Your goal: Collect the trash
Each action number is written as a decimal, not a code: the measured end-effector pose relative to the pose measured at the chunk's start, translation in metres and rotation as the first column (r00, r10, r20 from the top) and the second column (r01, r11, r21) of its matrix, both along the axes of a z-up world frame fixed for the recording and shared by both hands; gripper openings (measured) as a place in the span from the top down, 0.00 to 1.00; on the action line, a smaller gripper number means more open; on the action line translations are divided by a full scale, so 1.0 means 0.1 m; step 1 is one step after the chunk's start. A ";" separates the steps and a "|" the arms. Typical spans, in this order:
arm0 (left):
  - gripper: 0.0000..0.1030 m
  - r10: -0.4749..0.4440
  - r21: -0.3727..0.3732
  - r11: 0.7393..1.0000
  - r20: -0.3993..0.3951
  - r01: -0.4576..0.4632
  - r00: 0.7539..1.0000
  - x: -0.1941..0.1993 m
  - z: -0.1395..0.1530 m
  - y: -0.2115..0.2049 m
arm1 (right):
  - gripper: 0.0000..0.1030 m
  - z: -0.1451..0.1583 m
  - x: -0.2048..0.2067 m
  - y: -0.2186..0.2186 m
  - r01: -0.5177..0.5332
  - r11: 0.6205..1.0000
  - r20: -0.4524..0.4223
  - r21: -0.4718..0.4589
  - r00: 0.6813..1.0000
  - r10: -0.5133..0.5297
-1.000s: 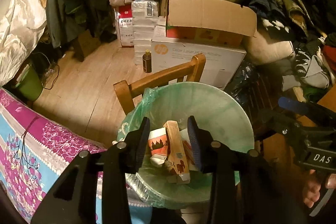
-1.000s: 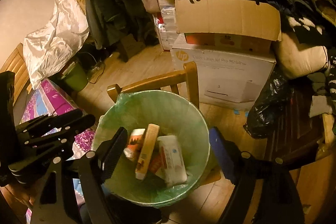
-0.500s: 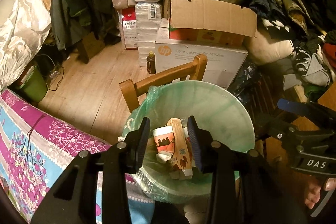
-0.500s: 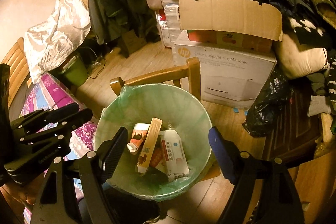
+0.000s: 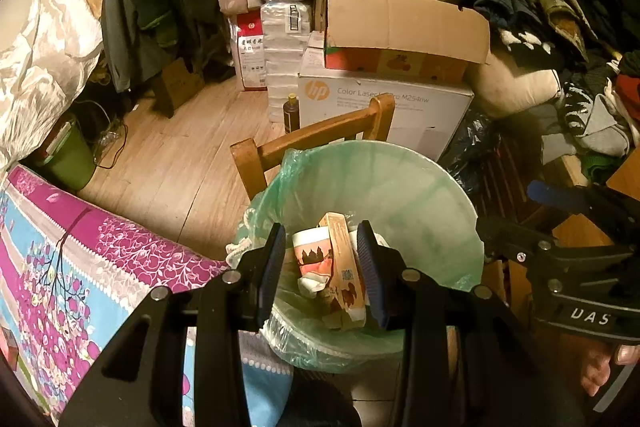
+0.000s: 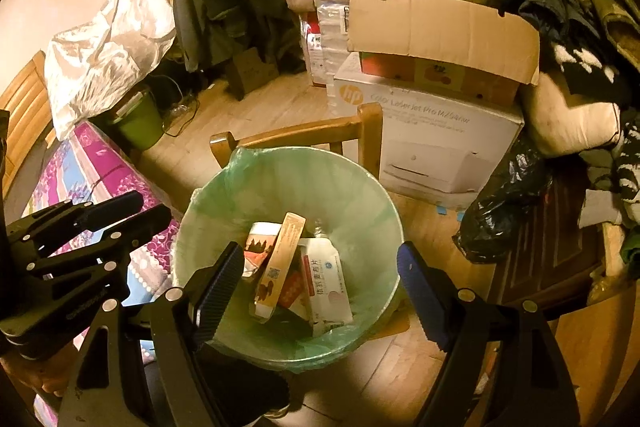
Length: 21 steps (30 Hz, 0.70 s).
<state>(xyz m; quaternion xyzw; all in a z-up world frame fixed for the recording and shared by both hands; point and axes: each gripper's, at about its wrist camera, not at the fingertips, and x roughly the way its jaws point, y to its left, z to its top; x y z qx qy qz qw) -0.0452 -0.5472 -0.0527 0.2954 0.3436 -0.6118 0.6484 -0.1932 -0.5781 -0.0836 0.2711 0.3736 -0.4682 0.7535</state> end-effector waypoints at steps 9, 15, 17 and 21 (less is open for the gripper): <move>0.65 0.018 0.003 1.000 0.001 -0.018 1.000 0.04 -0.02 0.10 | 0.22 -0.01 0.10 0.06 -0.025 0.999 -0.044 -0.026 0.999 0.024; 0.65 0.054 0.001 0.999 -0.005 -0.054 0.999 0.14 -0.03 0.25 | 0.22 0.01 0.21 0.14 -0.054 0.997 -0.072 -0.052 0.996 0.050; 0.65 0.066 -0.001 0.998 -0.007 -0.066 0.998 0.17 -0.03 0.29 | 0.22 0.02 0.27 0.18 -0.070 0.996 -0.082 -0.060 0.994 0.065; 0.65 0.097 -0.004 0.995 -0.006 -0.097 0.995 0.23 -0.02 0.42 | 0.22 0.03 0.36 0.25 -0.095 0.993 -0.090 -0.069 0.992 0.089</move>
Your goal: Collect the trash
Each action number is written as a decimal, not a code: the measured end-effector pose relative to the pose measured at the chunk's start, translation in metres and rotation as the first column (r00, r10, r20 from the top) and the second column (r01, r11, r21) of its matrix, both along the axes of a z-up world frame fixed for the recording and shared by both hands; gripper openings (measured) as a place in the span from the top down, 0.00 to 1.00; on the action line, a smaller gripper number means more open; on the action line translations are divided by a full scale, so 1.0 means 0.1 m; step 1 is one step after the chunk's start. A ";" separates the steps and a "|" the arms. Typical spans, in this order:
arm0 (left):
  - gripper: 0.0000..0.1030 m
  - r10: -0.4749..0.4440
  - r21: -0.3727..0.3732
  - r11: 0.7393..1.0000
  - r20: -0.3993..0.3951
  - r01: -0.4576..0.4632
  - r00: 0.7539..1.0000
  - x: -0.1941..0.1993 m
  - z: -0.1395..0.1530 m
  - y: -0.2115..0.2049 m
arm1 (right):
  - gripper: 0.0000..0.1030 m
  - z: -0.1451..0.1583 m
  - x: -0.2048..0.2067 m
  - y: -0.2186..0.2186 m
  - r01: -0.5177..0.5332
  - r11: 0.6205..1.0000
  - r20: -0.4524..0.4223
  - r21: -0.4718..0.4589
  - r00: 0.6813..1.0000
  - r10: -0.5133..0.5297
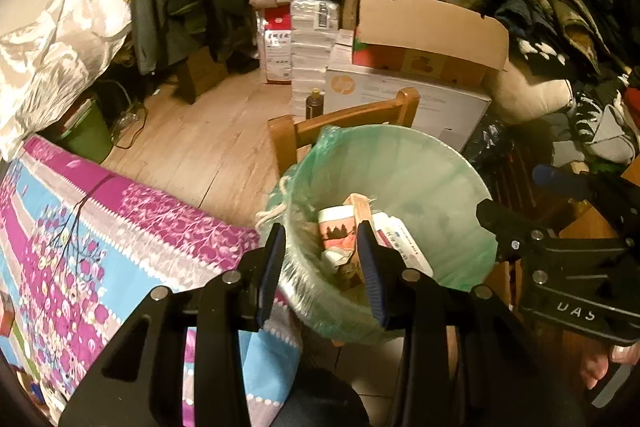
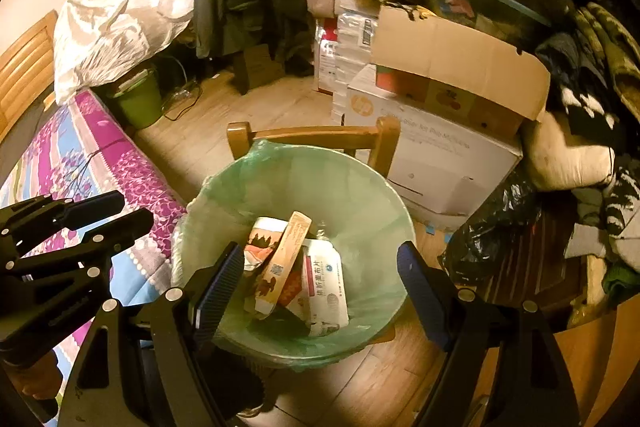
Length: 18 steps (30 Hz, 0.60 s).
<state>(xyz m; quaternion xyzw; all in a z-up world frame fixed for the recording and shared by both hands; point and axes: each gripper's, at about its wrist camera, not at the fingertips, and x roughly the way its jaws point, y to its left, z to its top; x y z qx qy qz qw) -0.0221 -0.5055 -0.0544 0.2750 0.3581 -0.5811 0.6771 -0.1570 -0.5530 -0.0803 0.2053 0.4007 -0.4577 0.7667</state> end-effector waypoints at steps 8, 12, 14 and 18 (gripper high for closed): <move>0.60 0.069 -0.008 0.998 0.003 -0.069 0.998 0.15 0.01 0.25 | 0.22 0.03 0.22 0.22 -0.066 0.998 -0.004 -0.012 0.998 0.066; 0.60 0.088 -0.014 0.996 0.009 -0.087 0.996 0.16 0.05 0.35 | 0.22 0.05 0.29 0.33 -0.089 0.996 -0.002 -0.017 0.996 0.089; 0.60 0.090 -0.024 0.996 0.021 -0.090 0.996 0.15 0.10 0.41 | 0.22 0.08 0.32 0.36 -0.096 0.995 0.003 -0.019 0.995 0.096; 0.59 0.101 -0.043 0.994 0.041 -0.100 0.994 0.17 0.18 0.53 | 0.22 0.12 0.37 0.45 -0.119 0.993 0.004 -0.026 0.993 0.119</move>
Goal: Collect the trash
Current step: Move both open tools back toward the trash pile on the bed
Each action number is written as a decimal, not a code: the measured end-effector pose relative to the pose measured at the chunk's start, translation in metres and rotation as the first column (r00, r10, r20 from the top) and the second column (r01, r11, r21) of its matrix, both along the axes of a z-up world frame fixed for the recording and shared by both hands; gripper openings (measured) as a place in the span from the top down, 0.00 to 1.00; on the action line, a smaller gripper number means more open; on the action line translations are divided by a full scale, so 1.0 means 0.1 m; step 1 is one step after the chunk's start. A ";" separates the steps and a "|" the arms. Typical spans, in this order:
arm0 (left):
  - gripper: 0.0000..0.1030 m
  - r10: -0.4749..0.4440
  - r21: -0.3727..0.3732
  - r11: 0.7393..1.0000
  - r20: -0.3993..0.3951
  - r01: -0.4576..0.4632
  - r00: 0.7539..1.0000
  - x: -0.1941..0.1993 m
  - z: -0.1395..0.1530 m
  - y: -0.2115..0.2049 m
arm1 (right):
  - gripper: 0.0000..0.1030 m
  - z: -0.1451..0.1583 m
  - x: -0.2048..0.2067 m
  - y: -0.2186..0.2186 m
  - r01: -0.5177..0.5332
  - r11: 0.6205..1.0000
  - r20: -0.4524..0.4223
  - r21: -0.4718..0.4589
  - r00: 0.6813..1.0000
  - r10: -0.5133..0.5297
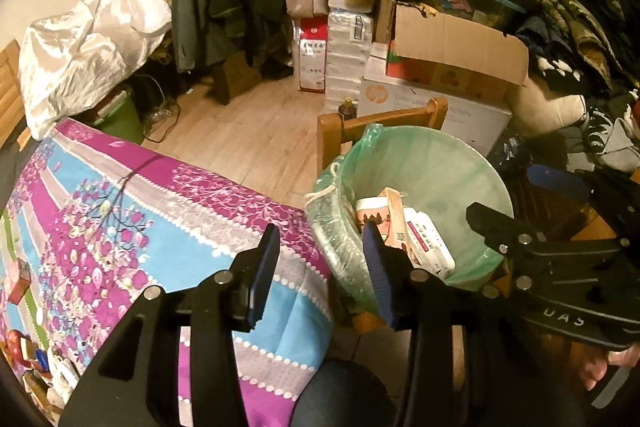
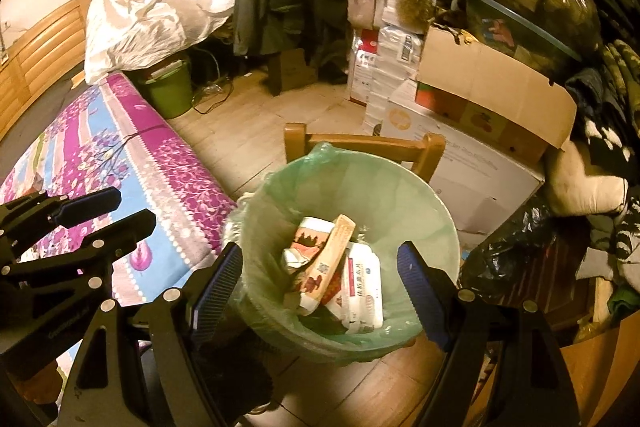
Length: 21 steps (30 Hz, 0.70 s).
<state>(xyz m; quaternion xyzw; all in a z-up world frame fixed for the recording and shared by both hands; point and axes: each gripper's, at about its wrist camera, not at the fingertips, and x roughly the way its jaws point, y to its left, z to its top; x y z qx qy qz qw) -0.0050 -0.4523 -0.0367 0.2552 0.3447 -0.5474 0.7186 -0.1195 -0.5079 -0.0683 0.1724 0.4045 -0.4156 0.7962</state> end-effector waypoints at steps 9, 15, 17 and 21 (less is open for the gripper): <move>0.55 0.064 -0.032 0.997 0.019 -0.063 0.998 0.11 0.12 0.35 | 0.22 0.07 0.21 0.29 -0.072 0.997 0.009 -0.007 0.997 0.072; 0.50 0.133 -0.038 0.991 0.016 -0.132 0.991 0.30 0.06 0.73 | 0.22 0.14 0.46 0.55 -0.141 0.990 0.012 -0.017 0.990 0.141; 0.49 0.166 -0.029 0.986 0.015 -0.165 0.986 0.39 -0.01 0.89 | 0.21 0.15 0.54 0.63 -0.163 0.986 0.012 -0.017 0.986 0.163; 0.48 0.250 -0.003 0.968 0.007 -0.250 0.968 0.60 -0.21 1.26 | 0.20 0.14 0.72 0.79 -0.220 0.975 0.009 -0.013 0.976 0.220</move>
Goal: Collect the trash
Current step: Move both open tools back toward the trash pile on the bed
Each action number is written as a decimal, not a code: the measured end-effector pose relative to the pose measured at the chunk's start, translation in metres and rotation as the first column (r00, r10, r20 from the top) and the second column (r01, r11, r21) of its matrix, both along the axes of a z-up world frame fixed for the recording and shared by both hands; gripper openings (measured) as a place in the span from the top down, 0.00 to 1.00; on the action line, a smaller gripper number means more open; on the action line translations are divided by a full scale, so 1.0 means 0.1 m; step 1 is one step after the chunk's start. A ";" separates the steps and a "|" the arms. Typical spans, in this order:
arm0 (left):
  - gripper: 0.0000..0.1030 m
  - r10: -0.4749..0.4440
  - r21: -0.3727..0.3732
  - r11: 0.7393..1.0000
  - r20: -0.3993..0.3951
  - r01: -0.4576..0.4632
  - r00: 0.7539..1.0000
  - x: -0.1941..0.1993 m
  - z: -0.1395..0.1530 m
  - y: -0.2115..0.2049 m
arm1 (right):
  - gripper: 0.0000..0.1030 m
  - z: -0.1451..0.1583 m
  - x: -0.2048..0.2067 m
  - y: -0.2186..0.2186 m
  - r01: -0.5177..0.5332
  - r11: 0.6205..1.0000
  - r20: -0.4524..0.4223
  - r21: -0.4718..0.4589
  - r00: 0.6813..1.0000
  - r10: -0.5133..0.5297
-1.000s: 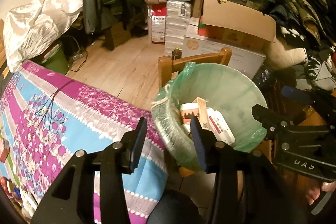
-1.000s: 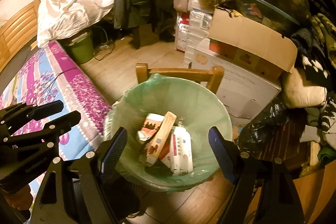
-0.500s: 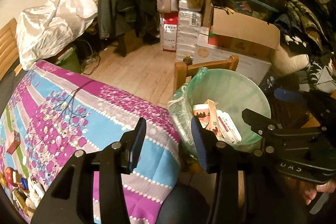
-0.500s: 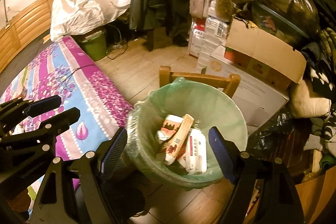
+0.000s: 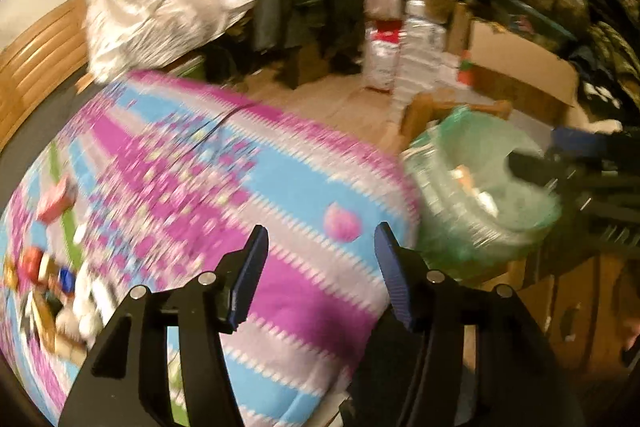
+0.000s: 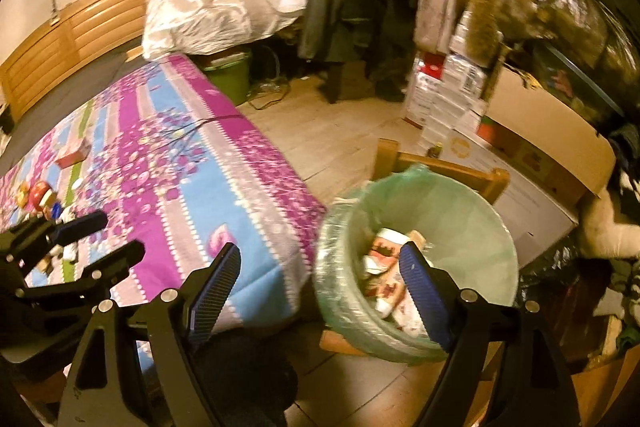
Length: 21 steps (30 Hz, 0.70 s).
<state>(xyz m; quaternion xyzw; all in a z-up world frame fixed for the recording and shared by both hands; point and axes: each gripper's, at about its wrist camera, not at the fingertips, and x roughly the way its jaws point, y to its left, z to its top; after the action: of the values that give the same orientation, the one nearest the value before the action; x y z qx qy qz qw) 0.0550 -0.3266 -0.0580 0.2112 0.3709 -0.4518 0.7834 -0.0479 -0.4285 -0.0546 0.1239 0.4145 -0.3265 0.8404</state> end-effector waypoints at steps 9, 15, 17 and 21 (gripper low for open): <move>0.48 0.340 0.044 0.940 -0.062 -0.338 0.938 0.60 -0.42 1.14 | 0.18 -0.19 0.58 0.59 -0.190 0.981 -0.012 0.037 0.982 0.190; 0.45 0.581 0.063 0.814 -0.081 -0.577 0.810 0.87 -0.60 2.05 | 0.17 -0.49 1.00 1.09 -0.326 0.941 -0.035 0.087 0.943 0.330; 0.43 0.644 0.071 0.765 -0.088 -0.640 0.760 0.93 -0.67 2.37 | 0.16 -0.61 1.13 1.29 -0.375 0.921 -0.048 0.105 0.923 0.382; 0.43 0.752 0.099 0.659 -0.094 -0.746 0.652 1.03 -0.76 2.97 | 0.15 -0.83 1.36 1.66 -0.458 0.876 -0.057 0.151 0.881 0.470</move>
<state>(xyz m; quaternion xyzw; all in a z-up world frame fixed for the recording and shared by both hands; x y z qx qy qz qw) 0.1575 -0.0293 -0.1345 0.0306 0.4853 -0.0914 0.8690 0.0886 -0.2629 -0.1377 0.0614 0.4911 -0.0926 0.8640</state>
